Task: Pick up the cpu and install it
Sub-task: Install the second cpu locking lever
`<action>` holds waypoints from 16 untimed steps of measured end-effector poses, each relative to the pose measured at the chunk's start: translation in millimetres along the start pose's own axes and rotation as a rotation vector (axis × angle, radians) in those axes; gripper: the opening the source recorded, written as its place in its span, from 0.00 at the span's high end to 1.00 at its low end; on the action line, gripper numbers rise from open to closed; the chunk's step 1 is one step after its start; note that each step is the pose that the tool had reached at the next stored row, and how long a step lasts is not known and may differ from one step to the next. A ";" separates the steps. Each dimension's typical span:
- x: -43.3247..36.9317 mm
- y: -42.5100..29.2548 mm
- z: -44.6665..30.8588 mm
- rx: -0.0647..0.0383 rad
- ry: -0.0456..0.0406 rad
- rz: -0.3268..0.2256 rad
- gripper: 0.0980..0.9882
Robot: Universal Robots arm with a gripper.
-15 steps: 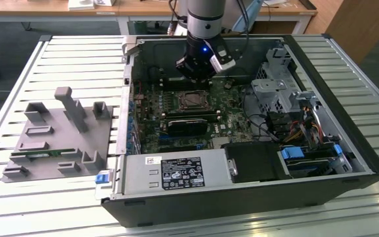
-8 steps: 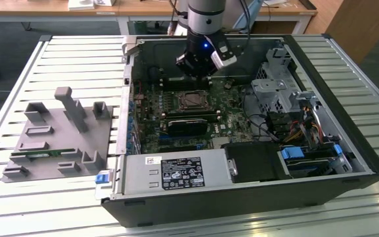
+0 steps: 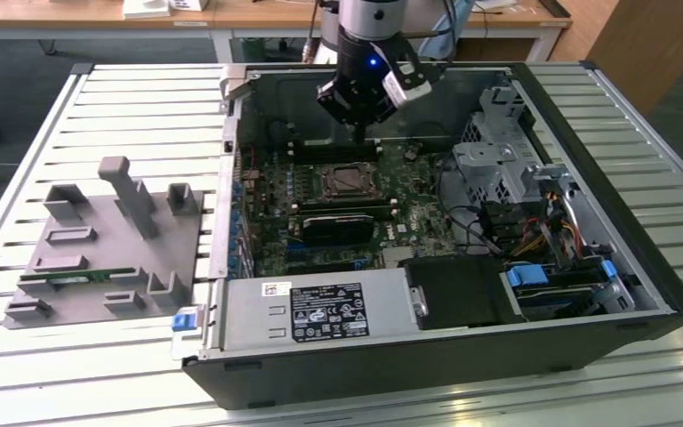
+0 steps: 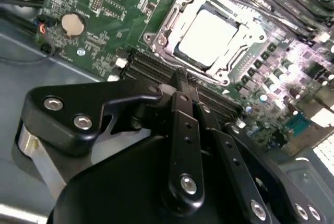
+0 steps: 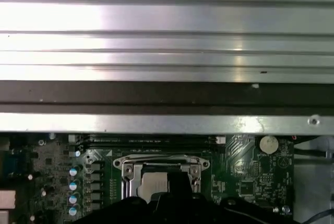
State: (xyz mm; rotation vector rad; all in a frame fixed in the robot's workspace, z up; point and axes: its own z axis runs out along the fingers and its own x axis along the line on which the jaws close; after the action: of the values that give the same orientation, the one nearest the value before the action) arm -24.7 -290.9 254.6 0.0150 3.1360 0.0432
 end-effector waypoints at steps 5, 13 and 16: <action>0.0 -14.8 -0.3 0.000 0.0000 0.000 0.99; -0.1 -36.7 3.0 0.000 0.0017 0.000 0.99; 0.0 -40.1 7.1 0.000 0.0055 0.000 0.99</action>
State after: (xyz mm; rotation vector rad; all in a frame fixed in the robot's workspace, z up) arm -25.0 -330.8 246.5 0.0151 3.1415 0.0427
